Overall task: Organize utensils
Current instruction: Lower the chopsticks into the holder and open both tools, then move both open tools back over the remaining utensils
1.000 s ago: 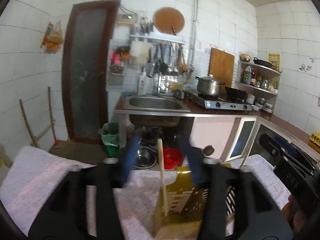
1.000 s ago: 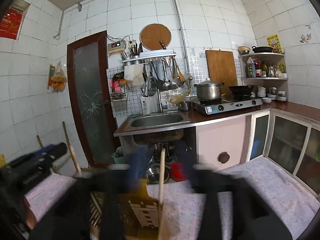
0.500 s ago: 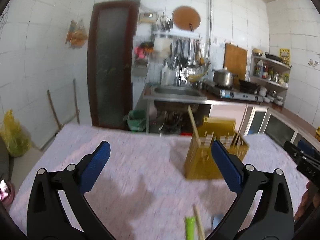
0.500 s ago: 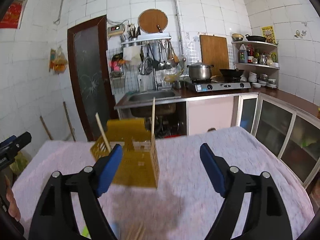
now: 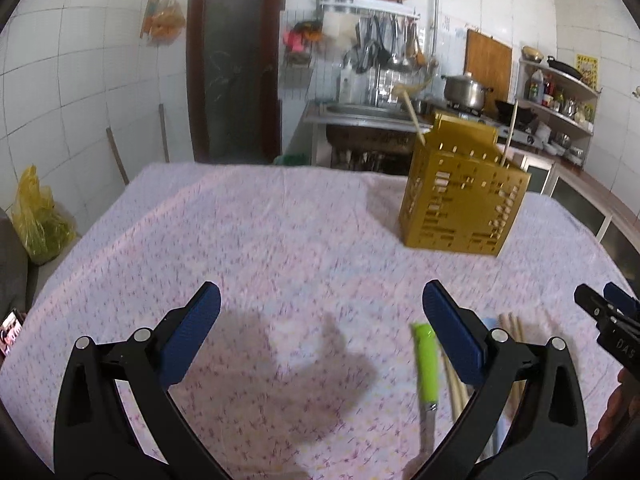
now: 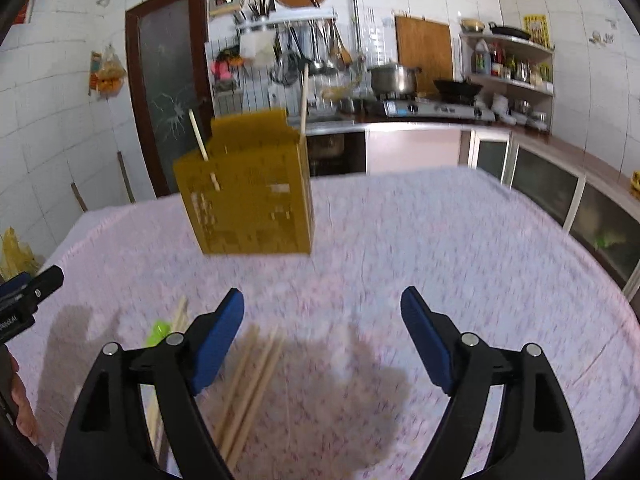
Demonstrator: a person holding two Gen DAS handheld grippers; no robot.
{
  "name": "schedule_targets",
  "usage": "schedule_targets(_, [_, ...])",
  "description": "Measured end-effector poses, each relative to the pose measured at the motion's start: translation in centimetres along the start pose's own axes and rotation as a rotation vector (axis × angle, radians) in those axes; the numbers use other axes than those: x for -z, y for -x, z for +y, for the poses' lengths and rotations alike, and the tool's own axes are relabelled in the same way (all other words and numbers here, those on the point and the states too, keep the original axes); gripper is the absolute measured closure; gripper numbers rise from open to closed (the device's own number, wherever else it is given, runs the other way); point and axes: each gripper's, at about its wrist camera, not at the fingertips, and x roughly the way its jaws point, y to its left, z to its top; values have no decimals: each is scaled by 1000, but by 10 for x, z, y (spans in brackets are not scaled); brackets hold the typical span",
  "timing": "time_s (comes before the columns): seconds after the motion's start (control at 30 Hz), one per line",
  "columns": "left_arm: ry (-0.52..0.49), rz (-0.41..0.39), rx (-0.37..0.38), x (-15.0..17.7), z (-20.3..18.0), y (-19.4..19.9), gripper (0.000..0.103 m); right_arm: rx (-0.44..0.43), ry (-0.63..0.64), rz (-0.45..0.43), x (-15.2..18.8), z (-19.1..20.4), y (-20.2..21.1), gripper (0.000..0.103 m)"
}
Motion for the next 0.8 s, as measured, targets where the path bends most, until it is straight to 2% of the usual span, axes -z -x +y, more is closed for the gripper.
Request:
schedule_targets(0.33, [-11,117,14,22,-11,-36,5,26,10,97,15,5,-28,24])
schedule_targets(0.57, [-12,246,41,35,-22,-62,5,34,31,193,16,11,-45,24])
schedule_targets(0.8, [-32,266,53,37,-33,-67,5,49,32,272,20,16,-57,24])
